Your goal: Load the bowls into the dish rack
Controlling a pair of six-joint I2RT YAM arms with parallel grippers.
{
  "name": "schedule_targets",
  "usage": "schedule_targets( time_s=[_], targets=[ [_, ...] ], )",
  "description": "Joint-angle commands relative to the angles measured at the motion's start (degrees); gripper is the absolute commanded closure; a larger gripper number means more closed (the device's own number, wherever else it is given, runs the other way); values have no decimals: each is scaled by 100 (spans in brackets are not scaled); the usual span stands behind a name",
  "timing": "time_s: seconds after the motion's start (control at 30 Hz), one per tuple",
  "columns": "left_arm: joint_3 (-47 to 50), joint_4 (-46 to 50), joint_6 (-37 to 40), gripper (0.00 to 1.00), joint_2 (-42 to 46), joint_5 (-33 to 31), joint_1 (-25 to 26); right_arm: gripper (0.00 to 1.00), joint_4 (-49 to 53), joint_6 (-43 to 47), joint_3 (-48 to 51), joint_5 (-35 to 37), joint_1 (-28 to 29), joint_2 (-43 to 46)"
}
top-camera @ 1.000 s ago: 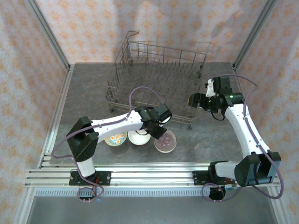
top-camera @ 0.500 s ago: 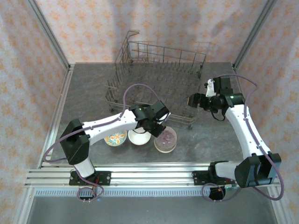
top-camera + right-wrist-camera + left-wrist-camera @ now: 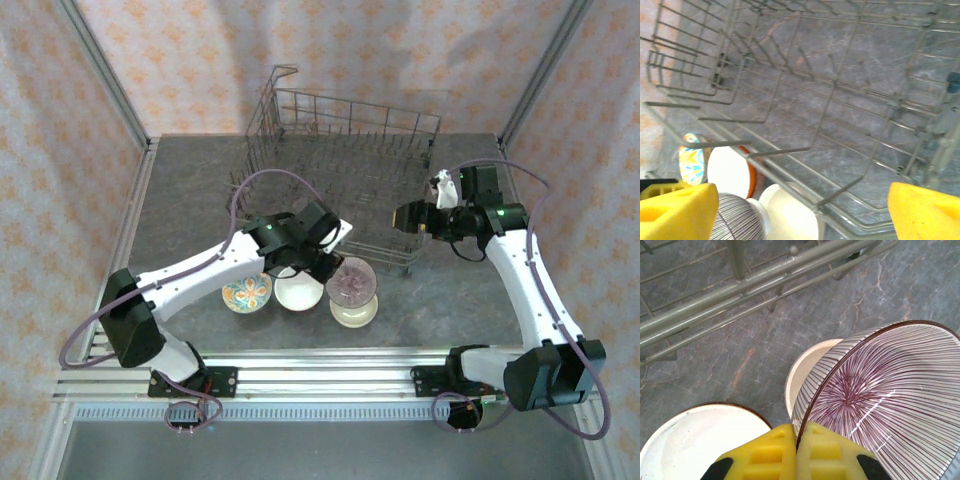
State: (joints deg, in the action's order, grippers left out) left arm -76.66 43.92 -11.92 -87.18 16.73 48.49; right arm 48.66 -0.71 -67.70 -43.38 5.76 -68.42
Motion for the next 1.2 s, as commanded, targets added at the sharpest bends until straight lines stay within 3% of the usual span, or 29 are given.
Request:
schedule_targets(
  time_s=[0.0,0.57,0.77,1.17],
  targets=[
    [-6,-172,79,100,324,299,-157,11,5,164,3,-681,39,189],
    [-849,-539,-127,100,517,1075,-746,4,-209,-51,-372,-1705,38,172],
    [-1155,-786,-142,100,310,1335,-935,0,-664,-426,-487,-2186,40,137],
    [-1753,-1322,-222,100,-252,1837,-1166,1,-1057,-576,-437,-2439,39,84]
  ],
)
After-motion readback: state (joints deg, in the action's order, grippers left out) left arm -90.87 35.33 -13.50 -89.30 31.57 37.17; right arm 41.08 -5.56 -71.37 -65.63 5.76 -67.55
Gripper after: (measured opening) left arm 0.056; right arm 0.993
